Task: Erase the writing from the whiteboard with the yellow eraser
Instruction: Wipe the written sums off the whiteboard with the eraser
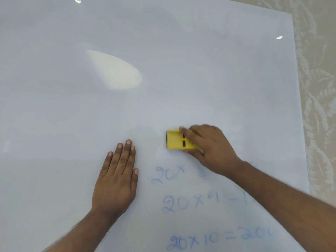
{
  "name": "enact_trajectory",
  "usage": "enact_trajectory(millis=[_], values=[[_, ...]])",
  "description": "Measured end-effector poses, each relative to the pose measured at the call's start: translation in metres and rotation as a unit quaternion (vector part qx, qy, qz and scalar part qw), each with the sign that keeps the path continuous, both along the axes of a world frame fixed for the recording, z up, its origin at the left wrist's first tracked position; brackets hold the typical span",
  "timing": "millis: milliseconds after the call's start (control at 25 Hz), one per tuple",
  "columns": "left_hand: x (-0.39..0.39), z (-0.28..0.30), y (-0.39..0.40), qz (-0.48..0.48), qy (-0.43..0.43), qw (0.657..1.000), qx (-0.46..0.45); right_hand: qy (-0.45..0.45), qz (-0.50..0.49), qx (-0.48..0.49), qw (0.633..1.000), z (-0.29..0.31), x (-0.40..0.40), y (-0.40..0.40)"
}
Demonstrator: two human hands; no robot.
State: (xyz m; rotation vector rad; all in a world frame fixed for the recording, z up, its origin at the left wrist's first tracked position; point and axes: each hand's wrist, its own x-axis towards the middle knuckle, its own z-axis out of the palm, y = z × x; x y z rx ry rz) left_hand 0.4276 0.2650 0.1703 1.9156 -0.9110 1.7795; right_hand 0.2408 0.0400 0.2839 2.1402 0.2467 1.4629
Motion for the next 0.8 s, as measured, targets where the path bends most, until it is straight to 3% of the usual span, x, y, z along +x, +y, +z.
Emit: enact_trajectory(millis=[160, 400, 520, 800], values=[[0.001, -0.004, 0.001, -0.003, 0.003, 1.0, 0.004, -0.041, 0.011, 0.084, 0.996, -0.004, 0.023, 0.028], [0.001, -0.009, 0.003, -0.008, -0.001, 1.0, 0.011, 0.062, 0.006, -0.094, 0.994, -0.069, 0.019, 0.024], [0.003, -0.013, 0.003, -0.005, -0.003, 1.0, 0.015, 0.09, -0.025, -0.155, 0.983, -0.066, -0.002, -0.004], [0.002, -0.013, 0.003, -0.009, 0.001, 1.0, 0.015, -0.018, 0.013, 0.05, 0.998, -0.054, 0.018, 0.027]])
